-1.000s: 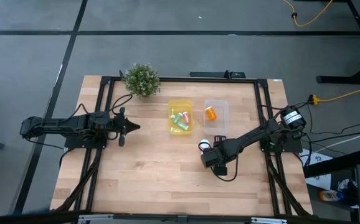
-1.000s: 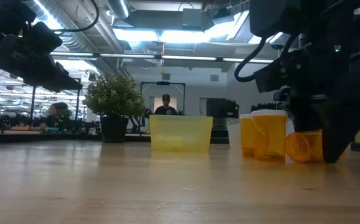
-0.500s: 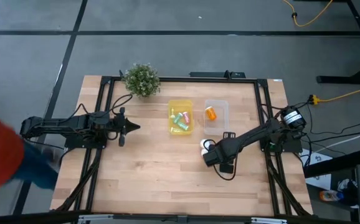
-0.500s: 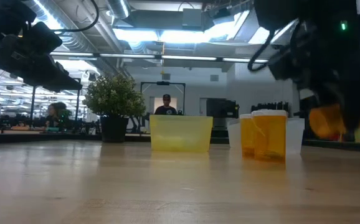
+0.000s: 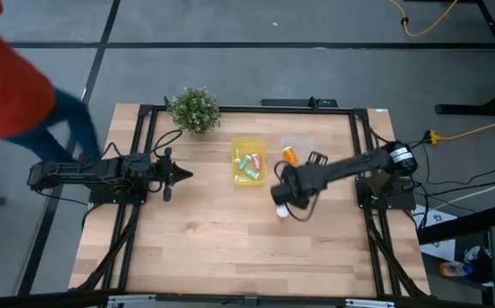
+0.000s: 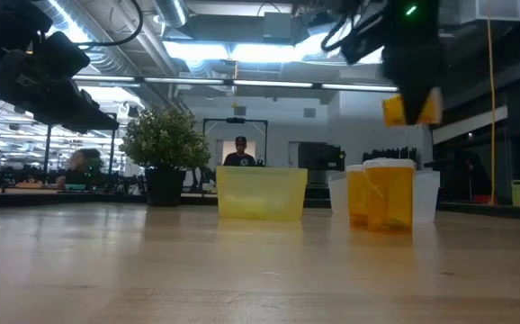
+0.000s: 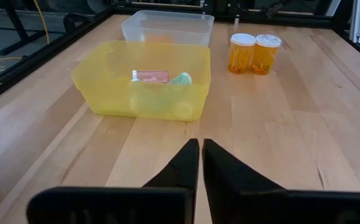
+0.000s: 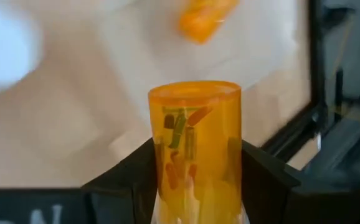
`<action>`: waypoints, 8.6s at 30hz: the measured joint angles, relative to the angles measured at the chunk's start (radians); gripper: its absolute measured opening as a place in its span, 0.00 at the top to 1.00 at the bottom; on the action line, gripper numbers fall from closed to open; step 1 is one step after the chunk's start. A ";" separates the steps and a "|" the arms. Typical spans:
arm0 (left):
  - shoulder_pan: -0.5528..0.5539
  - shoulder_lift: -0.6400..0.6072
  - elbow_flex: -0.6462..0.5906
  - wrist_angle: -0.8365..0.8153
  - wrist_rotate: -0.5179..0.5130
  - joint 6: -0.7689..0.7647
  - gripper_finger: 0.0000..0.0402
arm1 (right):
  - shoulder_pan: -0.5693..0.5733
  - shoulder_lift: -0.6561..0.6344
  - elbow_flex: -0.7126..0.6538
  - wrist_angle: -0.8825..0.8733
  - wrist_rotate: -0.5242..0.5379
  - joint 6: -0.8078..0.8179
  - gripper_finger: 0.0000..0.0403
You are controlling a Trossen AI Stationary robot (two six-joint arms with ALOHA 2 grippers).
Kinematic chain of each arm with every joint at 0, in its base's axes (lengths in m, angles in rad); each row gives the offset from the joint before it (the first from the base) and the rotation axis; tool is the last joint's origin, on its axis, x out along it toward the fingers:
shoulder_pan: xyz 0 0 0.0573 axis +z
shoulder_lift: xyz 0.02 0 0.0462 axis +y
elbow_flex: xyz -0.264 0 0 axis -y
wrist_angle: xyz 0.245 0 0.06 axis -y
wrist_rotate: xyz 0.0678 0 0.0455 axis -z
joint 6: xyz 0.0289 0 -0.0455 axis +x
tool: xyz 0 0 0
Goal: Pick and place medicine bottles into bin by pill shape (circle, oval)
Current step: Put the large orange pill bottle into the transparent bin
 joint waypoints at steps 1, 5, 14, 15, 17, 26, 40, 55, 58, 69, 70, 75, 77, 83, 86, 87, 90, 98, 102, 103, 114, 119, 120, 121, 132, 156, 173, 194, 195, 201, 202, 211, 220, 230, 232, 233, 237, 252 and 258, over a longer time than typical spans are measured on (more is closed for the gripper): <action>0.000 0.000 0.000 0.000 0.000 0.000 0.96 | -0.031 0.000 0.000 -0.006 0.009 0.026 0.55; 0.000 0.000 0.000 0.000 0.000 0.000 0.95 | -0.144 0.000 -0.012 0.012 -0.027 0.006 0.55; 0.000 0.000 0.000 0.000 0.000 0.000 0.98 | -0.305 0.000 -0.057 0.174 -0.143 -0.101 0.55; 0.000 0.000 0.000 0.000 0.000 0.000 0.98 | -0.320 0.000 -0.057 0.182 -0.143 -0.097 0.55; 0.000 0.000 0.000 0.000 0.000 0.000 0.99 | -0.351 0.000 -0.057 0.185 -0.144 -0.077 0.55; 0.000 0.000 0.000 0.000 0.000 0.000 0.99 | -0.453 0.000 -0.057 0.268 -0.073 0.031 0.55; 0.000 0.000 0.000 0.000 0.000 0.000 0.95 | -0.452 0.001 -0.057 0.320 -0.082 0.030 0.55; 0.000 0.000 0.000 0.000 0.000 0.000 1.00 | -0.361 0.007 -0.057 0.320 -0.108 0.028 0.55; 0.000 0.000 0.000 0.000 0.000 0.000 0.99 | -0.353 0.007 -0.076 0.336 -0.132 -0.005 0.55; 0.000 0.000 0.000 0.000 0.000 0.000 0.95 | -0.351 0.010 -0.225 0.410 -0.132 -0.027 0.55; 0.000 0.000 0.000 0.000 0.000 0.000 0.95 | -0.351 0.010 -0.232 0.423 -0.138 -0.029 0.55; 0.000 0.000 0.000 0.000 0.000 0.000 0.96 | -0.351 0.010 -0.264 0.488 -0.142 -0.056 0.51; 0.000 0.000 0.000 0.000 0.000 0.000 0.97 | -0.351 0.010 -0.269 0.498 -0.142 -0.052 0.49; 0.000 0.000 0.000 0.000 0.000 0.000 0.99 | -0.351 0.010 -0.269 0.501 -0.143 -0.052 0.45; 0.000 0.000 0.000 0.000 0.000 0.000 1.00 | -0.351 0.010 -0.269 0.504 -0.143 -0.052 0.45; 0.000 0.000 0.000 0.000 0.000 0.000 1.00 | -0.351 0.010 -0.269 0.506 -0.143 -0.052 0.44; 0.000 0.000 0.000 0.000 0.000 0.000 0.99 | -0.351 0.010 -0.269 0.506 -0.143 -0.052 0.44; 0.000 0.000 0.000 0.000 0.000 0.000 0.95 | -0.351 0.010 -0.268 0.515 -0.137 -0.073 0.44; 0.000 0.000 0.000 0.000 0.000 0.000 0.95 | -0.351 0.009 -0.238 0.508 -0.136 -0.112 0.44; 0.000 0.000 0.000 0.000 0.000 0.000 0.95 | -0.349 0.009 -0.227 0.508 -0.137 -0.121 0.44; 0.000 0.000 0.000 0.000 0.000 0.000 0.99 | -0.297 0.008 -0.111 0.497 -0.152 -0.151 0.44; 0.000 0.000 0.000 0.000 0.000 0.000 1.00 | -0.240 0.008 -0.109 0.488 -0.238 -0.097 0.44; 0.000 0.000 0.000 0.000 0.000 0.000 1.00 | -0.225 0.008 -0.109 0.489 -0.246 -0.078 0.44; 0.000 0.000 0.000 0.000 0.000 0.000 1.00 | -0.209 0.008 -0.109 0.489 -0.249 -0.065 0.44; 0.000 0.000 0.000 0.000 0.000 0.000 0.95 | 0.002 0.008 -0.109 0.496 -0.255 0.152 0.44; 0.000 0.000 0.000 0.000 0.000 0.000 0.94 | 0.141 0.008 -0.109 0.602 -0.219 0.362 0.44; 0.000 0.000 0.000 0.000 0.000 0.000 0.94 | 0.141 0.008 -0.109 0.587 -0.211 0.422 0.44; 0.000 0.000 0.000 0.000 0.000 0.000 0.94 | 0.137 0.008 -0.140 0.591 -0.185 0.419 0.42; 0.000 0.000 0.000 0.000 0.000 0.000 0.94 | 0.137 0.008 -0.140 0.599 -0.185 0.419 0.42; 0.000 0.000 0.000 0.000 0.000 0.000 0.94 | 0.137 0.008 -0.140 0.599 -0.159 0.396 0.42; 0.000 0.000 0.000 0.000 0.000 0.000 0.94 | 0.137 0.008 -0.140 0.599 -0.159 0.400 0.42; 0.000 0.000 0.000 0.000 0.000 0.000 0.94 | 0.138 0.008 -0.140 0.620 -0.178 0.424 0.42; 0.000 0.000 0.000 0.000 0.000 0.000 0.94 | 0.139 0.008 -0.140 0.622 -0.184 0.419 0.42; 0.000 0.000 0.000 0.000 0.000 0.000 0.94 | 0.138 0.008 -0.140 0.622 -0.160 0.419 0.42; 0.000 0.000 0.000 0.000 0.000 0.000 0.94 | 0.138 0.008 -0.139 0.615 -0.160 0.417 0.42; 0.000 0.000 0.000 0.000 0.000 0.000 0.94 | 0.138 0.008 -0.139 0.612 -0.160 0.417 0.42; 0.000 0.000 0.000 0.000 0.000 0.000 0.94 | 0.138 0.008 -0.139 0.610 -0.159 0.418 0.35; 0.000 0.000 0.000 0.000 0.000 0.000 0.94 | 0.155 0.013 -0.138 0.611 -0.217 0.492 0.18; 0.000 0.000 0.000 0.000 0.000 0.000 0.94 | 0.161 0.074 -0.138 0.602 -0.204 0.525 0.19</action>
